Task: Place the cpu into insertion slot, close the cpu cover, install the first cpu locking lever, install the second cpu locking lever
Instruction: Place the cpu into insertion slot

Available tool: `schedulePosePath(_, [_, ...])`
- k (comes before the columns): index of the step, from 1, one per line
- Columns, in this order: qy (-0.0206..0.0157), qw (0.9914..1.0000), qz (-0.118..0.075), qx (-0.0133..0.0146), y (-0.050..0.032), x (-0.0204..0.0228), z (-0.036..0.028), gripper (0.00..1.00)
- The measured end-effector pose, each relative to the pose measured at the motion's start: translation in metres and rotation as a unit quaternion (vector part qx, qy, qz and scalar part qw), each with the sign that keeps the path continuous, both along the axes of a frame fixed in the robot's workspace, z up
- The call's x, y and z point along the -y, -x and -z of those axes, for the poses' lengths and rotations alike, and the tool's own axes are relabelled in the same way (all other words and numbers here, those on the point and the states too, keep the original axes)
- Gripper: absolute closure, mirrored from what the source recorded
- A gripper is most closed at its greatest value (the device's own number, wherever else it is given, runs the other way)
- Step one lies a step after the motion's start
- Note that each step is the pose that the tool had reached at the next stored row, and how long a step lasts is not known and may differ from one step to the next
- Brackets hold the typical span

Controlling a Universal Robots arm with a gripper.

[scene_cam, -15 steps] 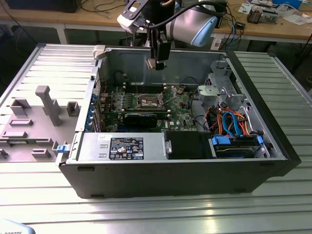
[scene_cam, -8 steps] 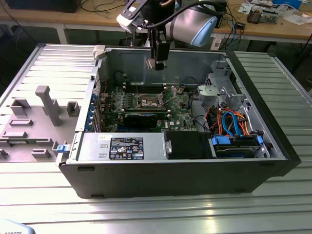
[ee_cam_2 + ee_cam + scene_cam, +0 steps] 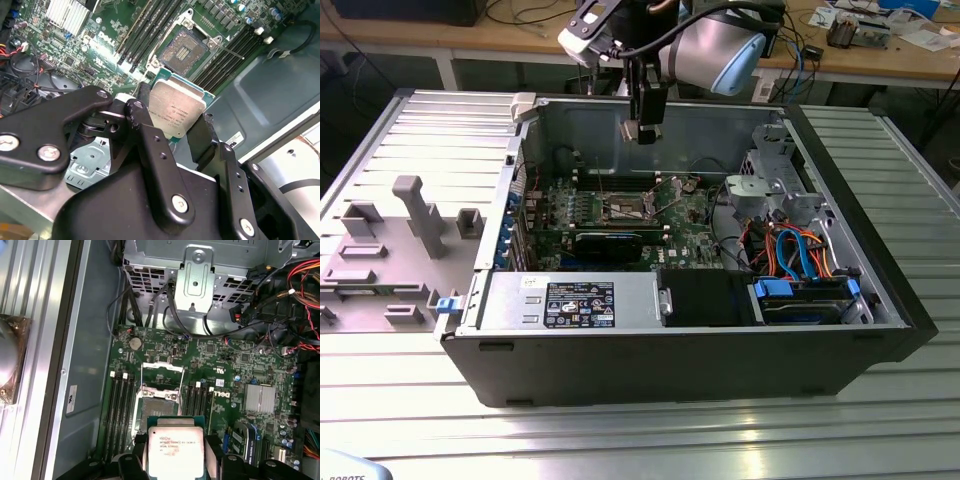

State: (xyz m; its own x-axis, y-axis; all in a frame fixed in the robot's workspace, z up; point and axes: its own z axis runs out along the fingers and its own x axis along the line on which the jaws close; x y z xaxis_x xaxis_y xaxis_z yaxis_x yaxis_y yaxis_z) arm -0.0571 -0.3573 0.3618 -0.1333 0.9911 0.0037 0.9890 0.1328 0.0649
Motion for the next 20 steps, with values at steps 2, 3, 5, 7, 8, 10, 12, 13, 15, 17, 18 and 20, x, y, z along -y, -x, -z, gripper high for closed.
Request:
schedulePosePath(2, [0.0,1.0,0.001,0.0,0.0,0.0,0.0,0.46])
schedulePosePath(3, [0.0,1.0,0.002,0.0,0.0,0.0,0.0,0.46])
schedulePosePath(5, [0.0,1.0,0.002,0.0,0.0006,0.0,0.0,0.46])
schedulePosePath(7, [0.0,1.0,0.002,0.0,0.0007,0.0,0.0,0.46])
schedulePosePath(8, [0.0001,1.0,0.002,0.0,0.0009,0.0,0.0,0.46])
schedulePosePath(10, [0.0001,1.0,0.002,-0.0001,0.001,0.0,0.0003,0.46])
schedulePosePath(12, [0.0,1.0,0.002,0.0,0.001,0.0,0.0015,0.46])
schedulePosePath(13, [0.0,1.0,0.002,0.0,0.001,0.0,0.0023,0.46])
schedulePosePath(15, [0.0,1.0,0.003,-0.0001,0.001,0.0,0.0039,0.46])
schedulePosePath(17, [0.0001,1.0,0.003,0.0,0.001,0.0,0.0047,0.46])
schedulePosePath(18, [0.0,1.0,0.003,0.0,0.001,0.0,0.0052,0.46])
schedulePosePath(20, [0.0,1.0,0.003,0.0,0.0011,0.0,0.0066,0.46])
